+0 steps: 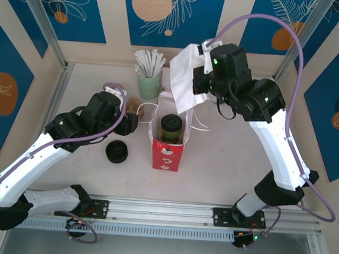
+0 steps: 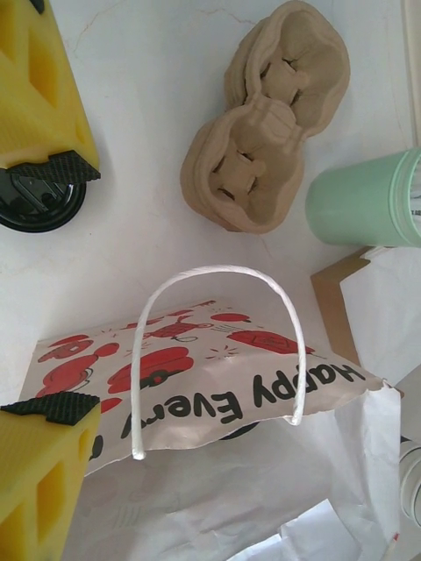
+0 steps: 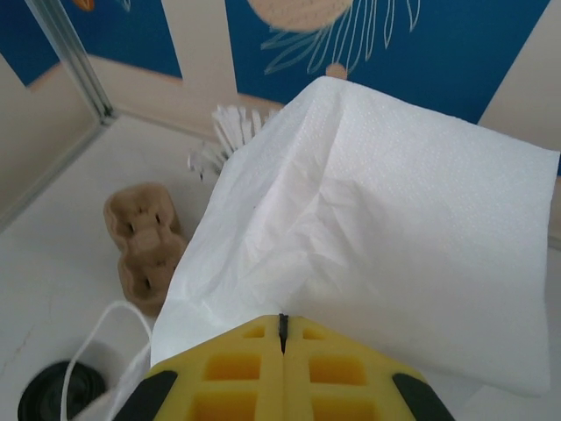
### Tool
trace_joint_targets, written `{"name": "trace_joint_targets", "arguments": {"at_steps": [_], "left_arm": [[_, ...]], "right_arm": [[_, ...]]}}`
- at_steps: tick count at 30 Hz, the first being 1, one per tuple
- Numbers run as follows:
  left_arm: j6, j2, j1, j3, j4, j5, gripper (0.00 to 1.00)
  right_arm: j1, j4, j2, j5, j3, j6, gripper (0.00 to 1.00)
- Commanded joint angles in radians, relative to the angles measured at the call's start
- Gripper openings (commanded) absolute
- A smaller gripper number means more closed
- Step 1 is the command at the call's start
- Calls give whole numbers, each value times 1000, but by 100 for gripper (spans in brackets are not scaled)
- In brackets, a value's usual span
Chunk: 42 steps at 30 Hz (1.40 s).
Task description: Pack the takeout coffee
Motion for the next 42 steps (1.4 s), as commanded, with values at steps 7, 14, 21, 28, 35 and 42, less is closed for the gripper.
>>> {"name": "trace_joint_targets", "arguments": {"at_steps": [7, 14, 21, 28, 35, 42], "left_arm": [[10, -21, -6, -29, 19, -18, 66], [-1, -34, -7, -42, 22, -19, 66], [-14, -61, -7, -67, 19, -24, 66], [-21, -85, -6, -80, 10, -36, 66], [-30, -100, -7, -98, 9, -45, 66], [-27, -92, -6, -102, 20, -49, 67]], "right_arm": [[84, -113, -89, 113, -186, 153, 0], [131, -72, -51, 49, -280, 205, 0], [158, 44, -23, -67, -373, 250, 0], [127, 175, -24, -219, -480, 302, 0], [49, 333, -80, -403, -636, 373, 0], [-15, 477, -119, -524, -773, 432, 0]]}}
